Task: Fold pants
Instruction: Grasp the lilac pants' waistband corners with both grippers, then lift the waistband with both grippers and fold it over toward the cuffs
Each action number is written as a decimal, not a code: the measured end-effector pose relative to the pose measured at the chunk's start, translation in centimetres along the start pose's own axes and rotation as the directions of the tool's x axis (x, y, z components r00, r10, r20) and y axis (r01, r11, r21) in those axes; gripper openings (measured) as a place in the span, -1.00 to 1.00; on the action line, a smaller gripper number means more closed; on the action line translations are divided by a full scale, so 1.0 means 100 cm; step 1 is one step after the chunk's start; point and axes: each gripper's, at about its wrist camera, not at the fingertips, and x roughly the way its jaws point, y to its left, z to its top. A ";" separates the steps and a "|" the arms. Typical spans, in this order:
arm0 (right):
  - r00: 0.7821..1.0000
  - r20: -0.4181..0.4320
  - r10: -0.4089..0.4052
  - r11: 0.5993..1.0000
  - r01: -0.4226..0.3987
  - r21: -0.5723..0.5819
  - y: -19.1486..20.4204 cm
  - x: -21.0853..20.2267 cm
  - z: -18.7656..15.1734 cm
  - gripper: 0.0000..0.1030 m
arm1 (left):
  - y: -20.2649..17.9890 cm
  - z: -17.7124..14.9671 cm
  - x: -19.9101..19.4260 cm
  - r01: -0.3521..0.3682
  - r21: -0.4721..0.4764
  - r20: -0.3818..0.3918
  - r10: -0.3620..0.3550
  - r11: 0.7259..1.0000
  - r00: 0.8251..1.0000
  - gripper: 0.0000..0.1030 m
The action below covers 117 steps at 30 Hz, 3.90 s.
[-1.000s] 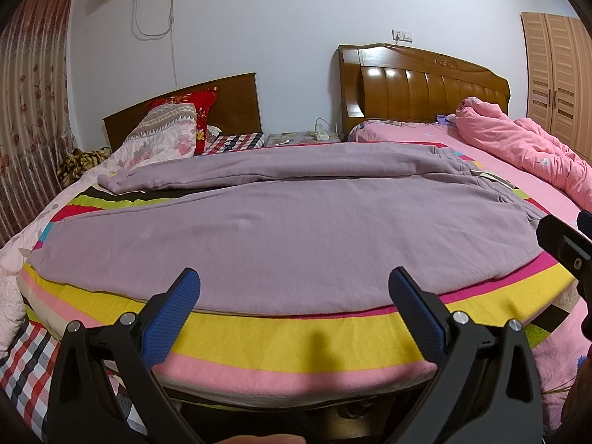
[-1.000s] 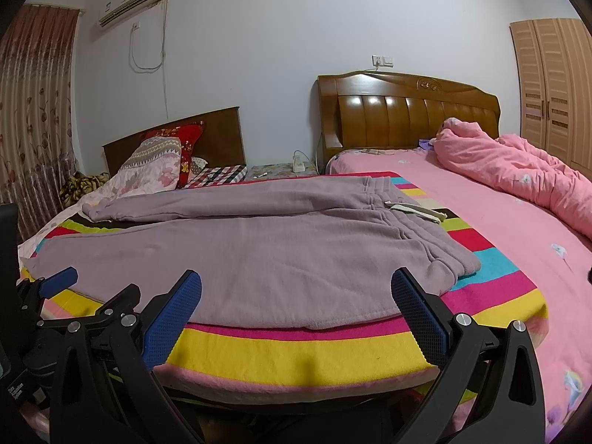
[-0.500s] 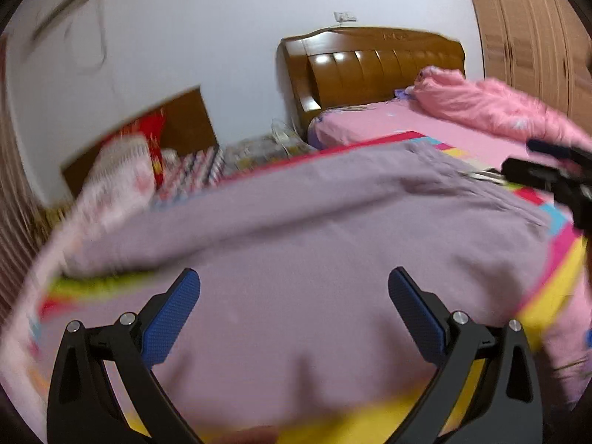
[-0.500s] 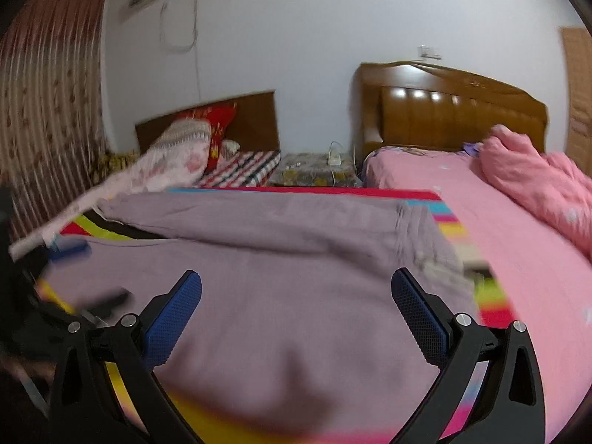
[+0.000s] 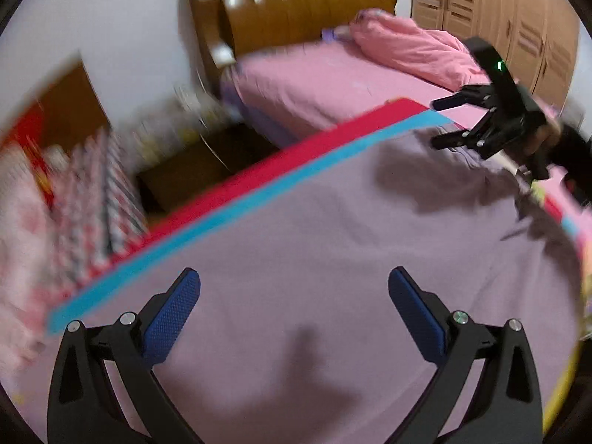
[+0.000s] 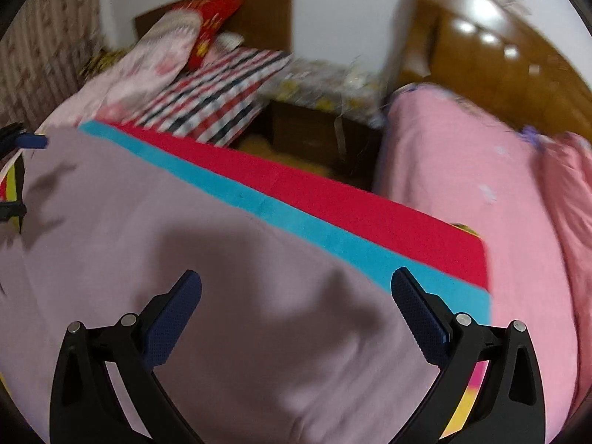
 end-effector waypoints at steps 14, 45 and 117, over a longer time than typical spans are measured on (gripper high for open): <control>0.996 0.005 0.094 0.972 -0.091 -0.216 0.008 -0.018 -0.016 -0.70 | 0.063 0.030 0.058 0.163 0.097 -0.049 -0.159 0.982 0.986 0.97; 0.934 0.337 -0.120 0.992 0.096 0.086 0.139 -0.203 -0.172 -0.72 | -0.139 -0.147 -0.138 -0.241 0.235 0.176 0.203 0.942 0.963 -0.78; 0.866 0.497 -0.055 0.697 -0.323 0.641 0.096 -0.235 -0.310 -0.64 | -0.095 -0.256 -0.240 0.318 -0.623 0.564 0.129 0.715 0.815 -0.91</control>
